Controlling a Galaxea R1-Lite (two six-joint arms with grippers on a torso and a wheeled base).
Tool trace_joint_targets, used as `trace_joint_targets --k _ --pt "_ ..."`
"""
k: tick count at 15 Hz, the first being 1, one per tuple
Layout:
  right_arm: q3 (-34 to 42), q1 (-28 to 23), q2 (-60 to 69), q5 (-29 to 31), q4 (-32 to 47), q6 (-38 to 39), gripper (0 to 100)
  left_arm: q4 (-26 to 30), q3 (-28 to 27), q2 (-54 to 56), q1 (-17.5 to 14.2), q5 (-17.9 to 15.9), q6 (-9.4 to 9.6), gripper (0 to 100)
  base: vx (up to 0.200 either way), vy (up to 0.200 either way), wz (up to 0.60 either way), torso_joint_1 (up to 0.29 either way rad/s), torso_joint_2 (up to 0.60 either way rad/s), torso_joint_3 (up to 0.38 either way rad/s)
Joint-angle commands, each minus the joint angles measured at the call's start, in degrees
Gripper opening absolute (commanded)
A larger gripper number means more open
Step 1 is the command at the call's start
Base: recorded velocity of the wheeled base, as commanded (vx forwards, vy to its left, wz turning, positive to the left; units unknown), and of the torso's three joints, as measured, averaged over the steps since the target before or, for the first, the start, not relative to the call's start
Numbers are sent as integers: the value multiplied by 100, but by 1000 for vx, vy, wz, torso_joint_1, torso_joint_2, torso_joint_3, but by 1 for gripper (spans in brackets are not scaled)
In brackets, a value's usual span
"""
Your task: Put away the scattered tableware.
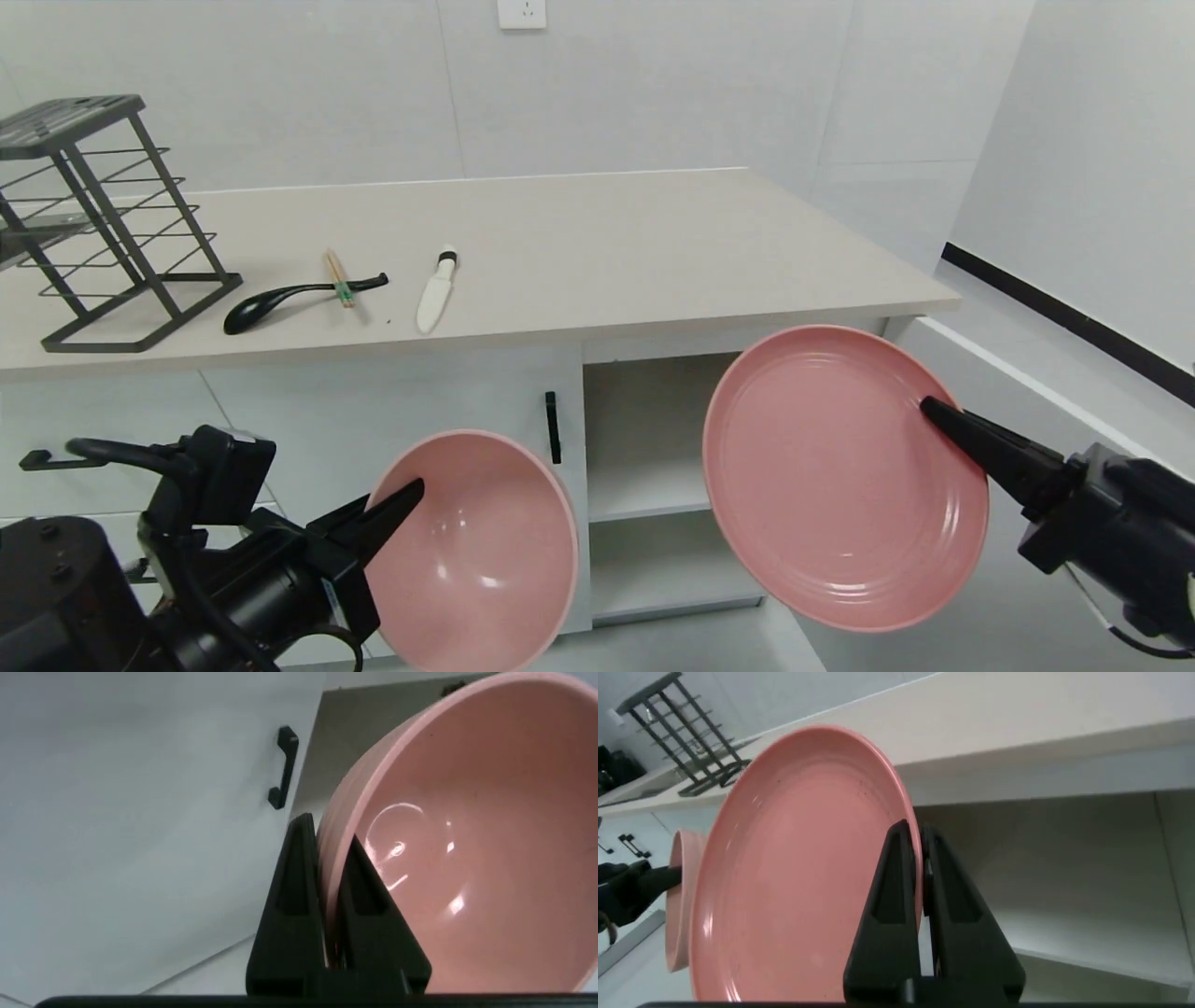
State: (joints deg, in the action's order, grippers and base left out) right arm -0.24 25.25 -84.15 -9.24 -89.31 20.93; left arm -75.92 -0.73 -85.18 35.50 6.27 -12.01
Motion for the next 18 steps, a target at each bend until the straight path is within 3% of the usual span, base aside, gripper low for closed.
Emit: trace_joint_targets --k 1,4,5,6,7,10,13,18 --pt "-2 7 -22 -8 -8 -1 0 -1 56 -52 -8 -3 5 0 0 0 0 -227 461 232" --pt "-2 7 -22 -8 -8 -1 0 16 73 -17 -8 -3 49 0 0 0 0 -222 460 228" --pt "-2 7 -14 -8 -8 -1 0 42 64 -52 -17 6 243 0 0 0 0 -203 417 198" --pt "-2 7 -14 -8 -16 -1 0 104 73 -157 -61 24 753 0 0 0 0 -207 417 193" --pt "-2 7 -14 -8 -16 -1 0 113 73 -315 -184 50 1148 0 0 0 0 -212 373 198" --pt "-2 7 -22 -8 -16 -1 0 113 73 -430 -316 50 1104 0 0 0 0 -115 300 124" --pt "-2 -11 -66 -8 1 -1 0 -81 73 -447 -263 50 717 0 0 0 0 -19 54 31" --pt "-2 15 -980 467 -8 16 0 -397 73 -562 -184 50 691 0 0 0 0 0 0 0"
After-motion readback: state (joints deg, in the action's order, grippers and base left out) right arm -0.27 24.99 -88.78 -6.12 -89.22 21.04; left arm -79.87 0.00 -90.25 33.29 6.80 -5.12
